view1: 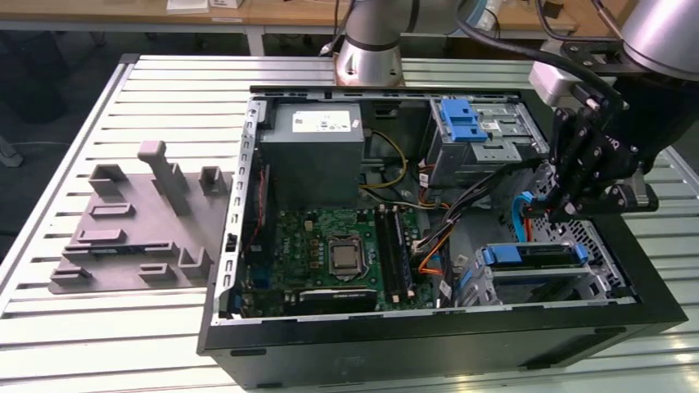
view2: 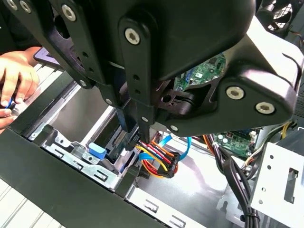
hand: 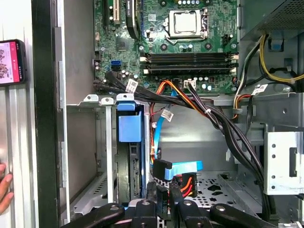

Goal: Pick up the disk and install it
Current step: 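Insert the first disk wire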

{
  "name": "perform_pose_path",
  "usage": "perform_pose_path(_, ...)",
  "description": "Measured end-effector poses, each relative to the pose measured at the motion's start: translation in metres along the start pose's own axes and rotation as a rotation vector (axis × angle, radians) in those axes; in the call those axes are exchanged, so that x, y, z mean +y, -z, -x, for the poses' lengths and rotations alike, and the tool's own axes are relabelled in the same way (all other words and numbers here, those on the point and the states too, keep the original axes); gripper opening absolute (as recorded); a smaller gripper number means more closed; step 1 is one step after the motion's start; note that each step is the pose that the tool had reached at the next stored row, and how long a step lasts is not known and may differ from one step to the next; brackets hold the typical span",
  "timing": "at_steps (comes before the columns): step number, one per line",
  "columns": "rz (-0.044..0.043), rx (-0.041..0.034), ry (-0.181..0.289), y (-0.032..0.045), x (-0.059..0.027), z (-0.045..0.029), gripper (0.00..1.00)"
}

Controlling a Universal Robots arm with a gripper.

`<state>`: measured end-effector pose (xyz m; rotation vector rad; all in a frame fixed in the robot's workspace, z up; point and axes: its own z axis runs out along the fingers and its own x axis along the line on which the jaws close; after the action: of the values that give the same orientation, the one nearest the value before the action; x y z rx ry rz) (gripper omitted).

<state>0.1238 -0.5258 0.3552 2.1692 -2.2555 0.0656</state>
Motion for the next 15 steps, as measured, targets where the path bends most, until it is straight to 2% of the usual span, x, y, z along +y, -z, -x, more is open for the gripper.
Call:
perform_pose_path(3,-0.0014,0.0088,0.0,-0.0001,0.0001,0.0007,0.25)
perform_pose_path(7,-0.0023,0.0156,0.0,-0.0001,0.0002,0.0029,0.25)
perform_pose_path(15,-0.0065,0.0182,0.0,-0.0026,0.0003,0.0049,0.25)
